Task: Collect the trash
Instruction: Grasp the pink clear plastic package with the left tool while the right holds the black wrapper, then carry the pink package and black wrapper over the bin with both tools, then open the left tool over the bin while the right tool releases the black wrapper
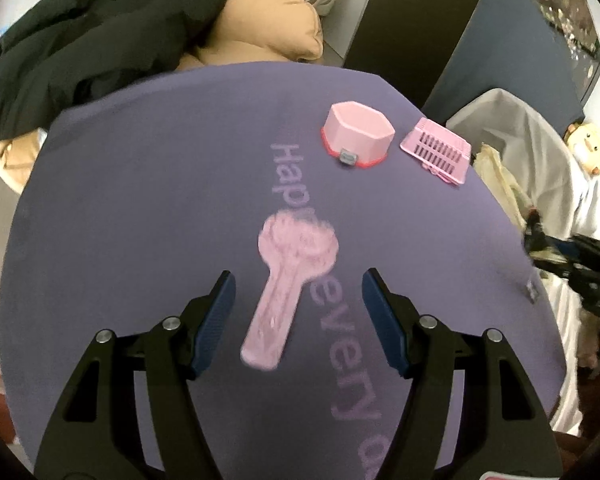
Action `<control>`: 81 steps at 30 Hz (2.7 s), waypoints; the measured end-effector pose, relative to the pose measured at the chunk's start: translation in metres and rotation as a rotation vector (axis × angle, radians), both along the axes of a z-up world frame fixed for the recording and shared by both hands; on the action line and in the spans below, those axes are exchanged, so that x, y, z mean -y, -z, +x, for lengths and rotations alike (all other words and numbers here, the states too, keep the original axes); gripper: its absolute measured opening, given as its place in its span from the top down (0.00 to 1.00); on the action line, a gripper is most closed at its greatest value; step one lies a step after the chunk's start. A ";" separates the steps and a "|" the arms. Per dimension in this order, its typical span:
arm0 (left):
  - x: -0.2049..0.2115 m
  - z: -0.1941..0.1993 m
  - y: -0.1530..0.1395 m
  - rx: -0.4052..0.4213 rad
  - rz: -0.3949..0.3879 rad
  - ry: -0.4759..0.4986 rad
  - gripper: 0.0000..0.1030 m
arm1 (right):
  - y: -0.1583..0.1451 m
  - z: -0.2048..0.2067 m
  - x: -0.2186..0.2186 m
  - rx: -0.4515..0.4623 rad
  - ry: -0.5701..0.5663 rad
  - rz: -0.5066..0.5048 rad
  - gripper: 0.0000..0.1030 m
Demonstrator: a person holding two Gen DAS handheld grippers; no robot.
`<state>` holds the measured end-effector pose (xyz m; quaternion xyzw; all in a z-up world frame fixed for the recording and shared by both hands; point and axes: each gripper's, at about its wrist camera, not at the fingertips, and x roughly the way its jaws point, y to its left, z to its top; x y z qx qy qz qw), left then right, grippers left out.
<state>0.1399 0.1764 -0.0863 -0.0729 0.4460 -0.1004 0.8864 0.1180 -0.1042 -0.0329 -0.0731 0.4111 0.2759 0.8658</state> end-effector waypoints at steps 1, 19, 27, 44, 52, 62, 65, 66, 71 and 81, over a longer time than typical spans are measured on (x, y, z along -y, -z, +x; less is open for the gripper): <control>0.003 0.006 0.001 -0.001 0.019 0.002 0.40 | -0.001 0.000 0.001 0.004 0.004 0.002 0.77; 0.012 0.012 -0.019 0.030 0.088 -0.046 0.59 | -0.010 -0.006 0.008 0.040 0.033 0.015 0.77; 0.030 -0.017 -0.090 0.224 0.073 -0.053 0.59 | -0.062 -0.018 0.009 0.193 0.037 0.029 0.77; 0.133 -0.040 -0.184 0.460 0.093 0.073 0.59 | -0.137 -0.043 0.098 0.403 0.178 0.097 0.77; 0.200 -0.016 -0.180 0.441 -0.057 0.180 0.59 | -0.137 -0.047 0.164 0.430 0.297 0.094 0.77; 0.285 0.031 -0.129 0.247 -0.117 0.310 0.59 | -0.117 -0.041 0.227 0.424 0.407 0.094 0.77; 0.301 0.045 -0.110 0.182 -0.122 0.326 0.59 | -0.108 -0.035 0.244 0.398 0.439 0.111 0.77; 0.307 0.050 -0.103 0.157 -0.127 0.333 0.59 | -0.104 -0.032 0.248 0.386 0.448 0.120 0.77; 0.329 0.065 -0.067 0.072 -0.112 0.346 0.59 | -0.088 -0.023 0.260 0.339 0.469 0.142 0.77; 0.328 0.075 -0.040 0.022 -0.120 0.312 0.47 | -0.070 -0.009 0.255 0.296 0.455 0.132 0.77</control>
